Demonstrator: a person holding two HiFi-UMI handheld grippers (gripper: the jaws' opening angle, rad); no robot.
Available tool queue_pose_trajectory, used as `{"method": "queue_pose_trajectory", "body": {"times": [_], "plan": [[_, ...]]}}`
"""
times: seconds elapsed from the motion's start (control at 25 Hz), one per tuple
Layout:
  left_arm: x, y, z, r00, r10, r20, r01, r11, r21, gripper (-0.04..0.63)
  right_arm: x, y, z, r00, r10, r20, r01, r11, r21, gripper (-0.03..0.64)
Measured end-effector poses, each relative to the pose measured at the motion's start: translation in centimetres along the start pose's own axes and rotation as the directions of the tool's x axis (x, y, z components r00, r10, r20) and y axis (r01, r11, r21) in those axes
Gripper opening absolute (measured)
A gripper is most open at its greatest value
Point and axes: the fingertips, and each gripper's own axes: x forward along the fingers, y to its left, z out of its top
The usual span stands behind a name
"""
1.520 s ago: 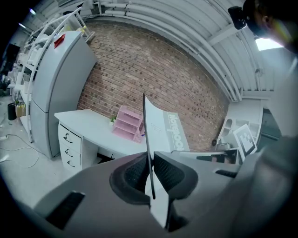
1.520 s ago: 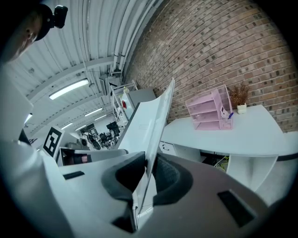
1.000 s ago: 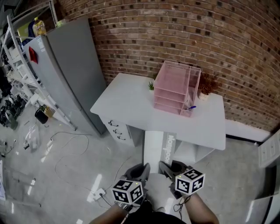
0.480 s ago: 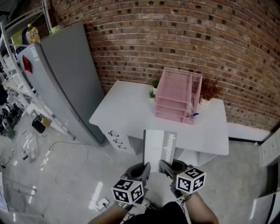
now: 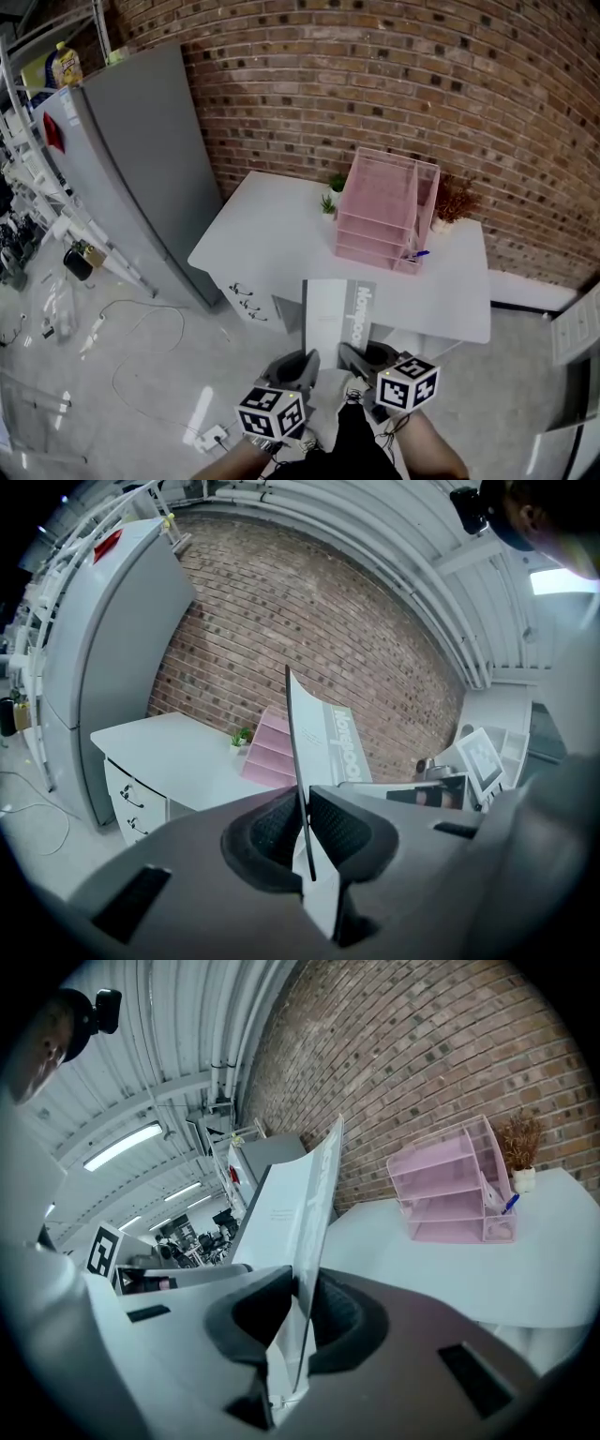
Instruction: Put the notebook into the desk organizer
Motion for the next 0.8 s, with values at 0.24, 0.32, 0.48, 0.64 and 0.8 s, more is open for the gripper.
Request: {"method": "queue_pose_trajectory", "body": {"times": [0.24, 0.32, 0.48, 0.64, 0.8], "plan": [[2.7, 1.1, 1.1, 0.999, 0.035, 0.005, -0.034, 0.999, -0.008, 0.026, 1.7, -2.4, 1.7, 0.999, 0.039, -0.013, -0.039, 0.999, -0.002, 0.048], [4.3, 1.4, 1.6, 0.999, 0.043, 0.004, -0.043, 0.999, -0.009, 0.026, 2.2, -3.8, 2.5, 0.999, 0.049, -0.012, -0.049, 0.999, 0.008, 0.048], [8.5, 1.7, 2.7, 0.999, 0.054, 0.002, -0.054, 0.999, -0.005, 0.026, 3.3, -7.7, 4.3, 0.998, 0.066, -0.010, -0.066, 0.997, 0.032, 0.046], [12.7, 2.7, 4.2, 0.998, 0.066, -0.004, -0.066, 0.998, -0.009, 0.026, 4.9, -11.5, 6.6, 0.997, 0.077, -0.016, -0.076, 0.996, 0.048, 0.046], [16.4, 3.6, 5.6, 0.997, 0.071, -0.008, -0.071, 0.997, -0.013, 0.026, 6.3, -14.6, 8.7, 0.997, 0.080, -0.020, -0.079, 0.996, 0.049, 0.044]]}}
